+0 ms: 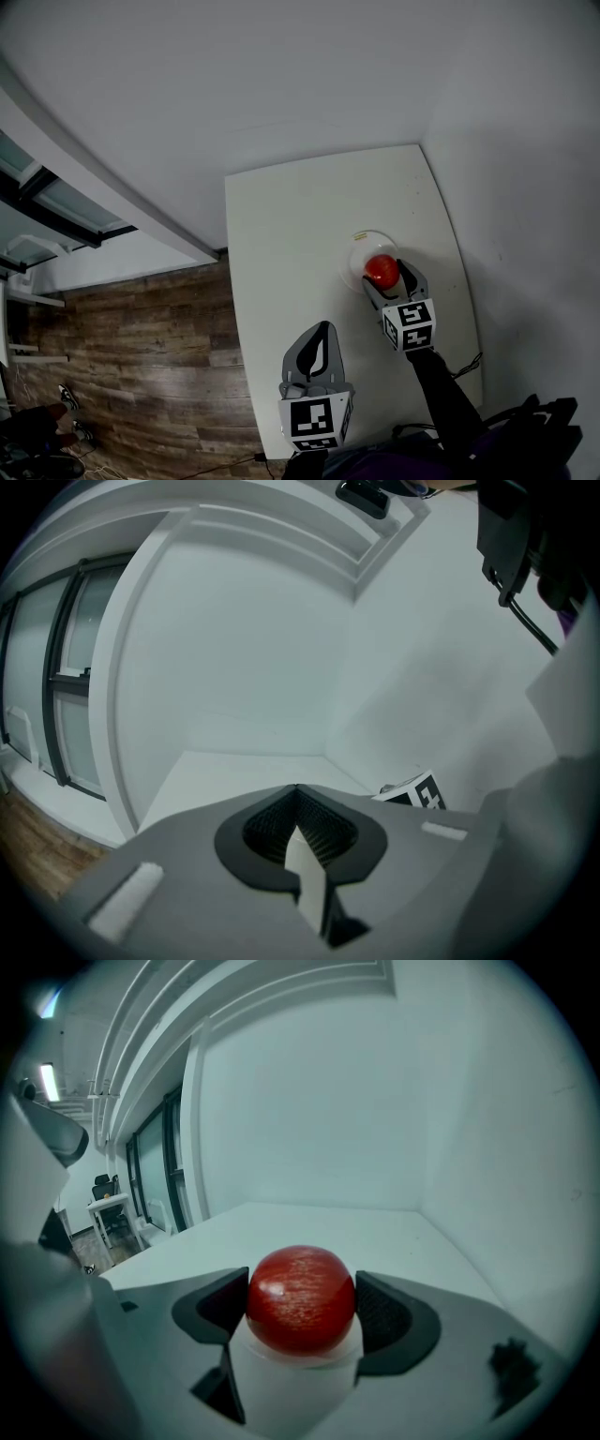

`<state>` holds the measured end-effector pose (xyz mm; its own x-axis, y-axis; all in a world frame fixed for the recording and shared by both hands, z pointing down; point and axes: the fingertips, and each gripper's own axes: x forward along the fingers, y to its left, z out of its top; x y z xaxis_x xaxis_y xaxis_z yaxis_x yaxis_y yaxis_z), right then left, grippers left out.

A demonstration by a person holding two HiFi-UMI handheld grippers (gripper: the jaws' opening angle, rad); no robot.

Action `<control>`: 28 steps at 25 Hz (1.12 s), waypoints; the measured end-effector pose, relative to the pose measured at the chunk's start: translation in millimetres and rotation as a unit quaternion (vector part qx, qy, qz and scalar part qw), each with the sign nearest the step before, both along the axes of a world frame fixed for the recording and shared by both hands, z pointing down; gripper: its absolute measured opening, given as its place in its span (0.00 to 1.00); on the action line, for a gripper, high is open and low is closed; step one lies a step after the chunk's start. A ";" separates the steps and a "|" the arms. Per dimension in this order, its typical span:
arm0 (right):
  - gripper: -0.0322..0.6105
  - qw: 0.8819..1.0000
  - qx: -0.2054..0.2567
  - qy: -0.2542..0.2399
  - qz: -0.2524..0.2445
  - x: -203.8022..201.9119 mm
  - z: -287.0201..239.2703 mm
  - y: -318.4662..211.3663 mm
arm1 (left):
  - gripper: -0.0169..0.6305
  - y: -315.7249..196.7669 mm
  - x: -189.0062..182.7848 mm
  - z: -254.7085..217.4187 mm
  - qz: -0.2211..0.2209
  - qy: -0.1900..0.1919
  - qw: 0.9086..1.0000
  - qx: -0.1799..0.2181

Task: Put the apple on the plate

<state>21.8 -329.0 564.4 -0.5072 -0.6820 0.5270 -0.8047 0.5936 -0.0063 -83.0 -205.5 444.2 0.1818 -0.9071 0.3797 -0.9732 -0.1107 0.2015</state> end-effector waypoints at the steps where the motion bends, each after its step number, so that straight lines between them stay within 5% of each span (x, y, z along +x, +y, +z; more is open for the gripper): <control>1: 0.60 1.000 -0.002 -0.003 0.001 0.9 0.8 -0.7 | 0.04 0.0 0.8 0.4 0.000 -0.001 1.000 0.001; 13: 0.60 1.000 0.003 -0.030 -0.005 0.2 -19.8 -3.0 | 0.03 4.2 -2.5 -10.3 -0.003 -0.005 1.000 0.013; 23: 0.59 0.982 0.117 -0.147 0.021 25.7 -129.6 5.0 | 0.04 2.2 0.8 -32.0 -0.012 -0.015 0.998 0.057; 28: 0.58 0.969 0.186 -0.160 0.034 35.6 -204.4 26.3 | 0.04 9.2 -1.9 -59.9 -0.014 -0.014 0.996 0.081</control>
<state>57.4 -302.7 360.0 -0.5515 -0.8319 0.0616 -0.8341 0.5487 -0.0571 -84.9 -196.3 384.3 0.1468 -0.9616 0.2318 -0.9813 -0.1121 0.1567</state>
